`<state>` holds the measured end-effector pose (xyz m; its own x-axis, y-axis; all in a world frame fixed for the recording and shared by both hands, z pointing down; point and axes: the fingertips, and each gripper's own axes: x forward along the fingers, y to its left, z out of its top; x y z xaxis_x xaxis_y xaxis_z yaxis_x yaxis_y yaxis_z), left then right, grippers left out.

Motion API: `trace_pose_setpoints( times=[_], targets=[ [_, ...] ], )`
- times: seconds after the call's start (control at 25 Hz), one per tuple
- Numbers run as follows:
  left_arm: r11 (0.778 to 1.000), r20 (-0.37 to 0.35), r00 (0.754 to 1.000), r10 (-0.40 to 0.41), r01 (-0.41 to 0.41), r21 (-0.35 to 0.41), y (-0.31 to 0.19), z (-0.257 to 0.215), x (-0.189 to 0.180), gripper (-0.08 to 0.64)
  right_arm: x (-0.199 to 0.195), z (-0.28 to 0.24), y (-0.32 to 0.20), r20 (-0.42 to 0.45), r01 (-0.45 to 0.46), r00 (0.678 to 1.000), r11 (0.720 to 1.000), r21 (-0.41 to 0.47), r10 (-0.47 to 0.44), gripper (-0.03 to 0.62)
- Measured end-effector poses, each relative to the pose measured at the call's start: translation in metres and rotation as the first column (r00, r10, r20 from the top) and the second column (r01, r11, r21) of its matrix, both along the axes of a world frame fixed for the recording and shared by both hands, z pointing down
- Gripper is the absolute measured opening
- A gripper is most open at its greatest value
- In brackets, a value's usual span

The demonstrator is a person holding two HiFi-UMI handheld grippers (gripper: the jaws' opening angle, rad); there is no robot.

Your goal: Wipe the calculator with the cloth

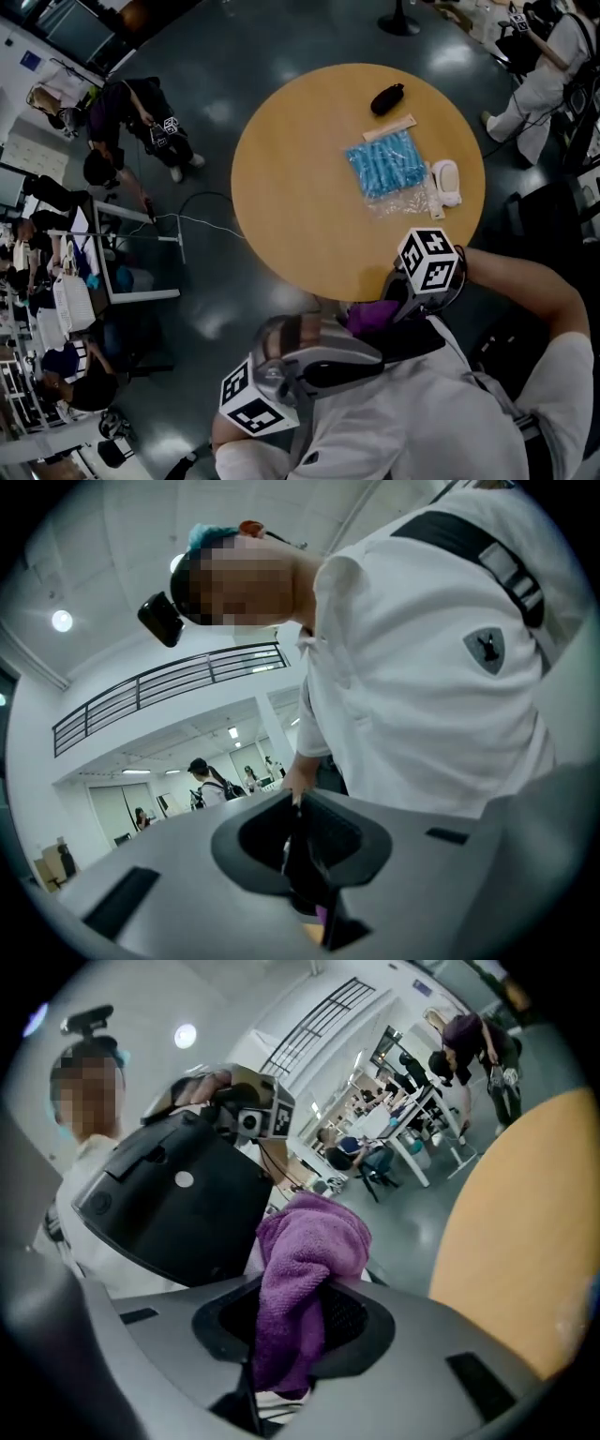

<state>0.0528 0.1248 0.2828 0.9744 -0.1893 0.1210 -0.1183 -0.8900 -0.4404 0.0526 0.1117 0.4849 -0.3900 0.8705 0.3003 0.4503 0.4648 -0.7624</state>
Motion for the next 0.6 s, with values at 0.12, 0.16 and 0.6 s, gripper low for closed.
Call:
trace_pose_setpoints(
  times=[0.12, 0.16, 0.6],
  targets=[
    [1.0, 0.036, 0.999, 0.008, -0.008, -0.003, 0.004, 0.011, 0.003, 0.043, -0.005, -0.007, -0.056, 0.06, -0.134, 0.99, 0.981, 0.139, 0.127, 0.12],
    [1.0, 0.038, 0.999, 0.013, -0.013, -0.015, 0.004, 0.014, 0.003, 0.043, -0.008, -0.027, -0.078, 0.112, -0.197, 0.977, 0.969, 0.148, 0.181, 0.12],
    [0.997, 0.036, 0.997, 0.067, -0.068, 0.022, 0.011, 0.014, 0.013, 0.044, -0.021, -0.138, -0.022, 0.279, 0.051, 0.96, 0.99, -0.132, -0.012, 0.12]
  ],
)
